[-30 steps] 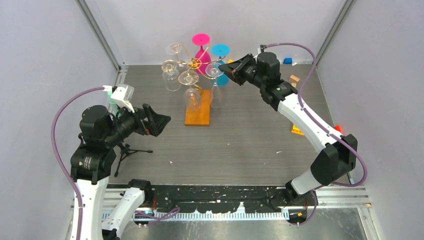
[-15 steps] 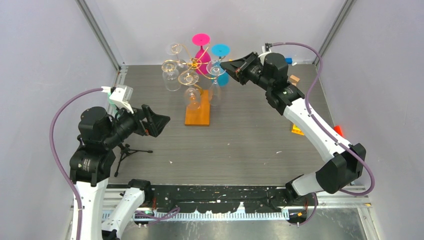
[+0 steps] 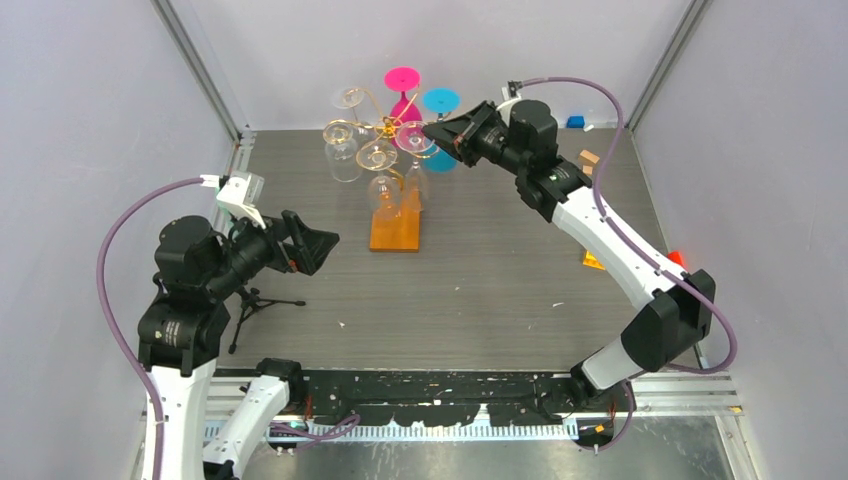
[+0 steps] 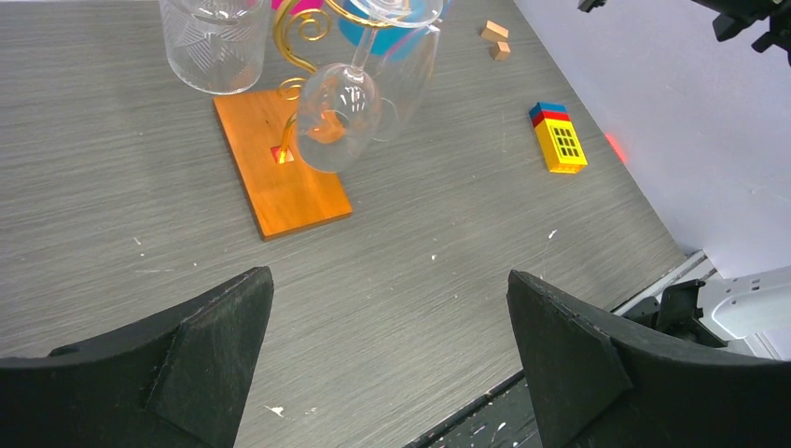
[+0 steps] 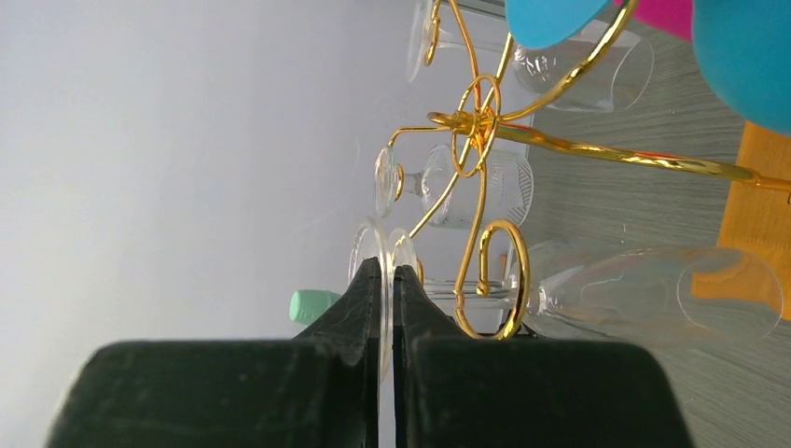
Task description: Take the wine glass off the wine glass rack
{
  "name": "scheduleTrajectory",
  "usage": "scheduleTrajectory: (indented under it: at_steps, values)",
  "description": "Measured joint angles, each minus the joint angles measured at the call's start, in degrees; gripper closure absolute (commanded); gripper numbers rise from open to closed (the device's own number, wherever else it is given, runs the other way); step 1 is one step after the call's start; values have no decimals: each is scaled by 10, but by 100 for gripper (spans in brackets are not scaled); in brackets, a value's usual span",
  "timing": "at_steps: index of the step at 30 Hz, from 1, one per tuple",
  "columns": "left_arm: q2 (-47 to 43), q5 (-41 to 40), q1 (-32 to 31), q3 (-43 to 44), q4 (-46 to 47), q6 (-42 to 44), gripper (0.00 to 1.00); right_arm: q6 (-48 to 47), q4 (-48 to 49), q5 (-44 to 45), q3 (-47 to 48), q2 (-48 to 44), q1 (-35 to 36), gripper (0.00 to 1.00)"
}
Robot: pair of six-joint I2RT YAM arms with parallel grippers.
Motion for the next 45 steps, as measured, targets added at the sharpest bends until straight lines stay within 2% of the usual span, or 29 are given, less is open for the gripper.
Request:
scheduleTrajectory:
  at_steps: [6,14,25,35,45]
  values:
    - [-4,-2,0,0,0,0,0,-22,-20,9,45,42,3,100]
    - [-4,-2,0,0,-1,0,0,-59,-59,73,81,54,3,100]
    - [-4,-8,0,-3,3,-19,0,-68,-75,155,75,45,3,100]
    - [3,30,0,-14,14,-17,0,-64,-109,207,14,-48,3,100]
    - [48,126,-11,-61,97,-58,3,-66,-165,198,-95,-223,3,100]
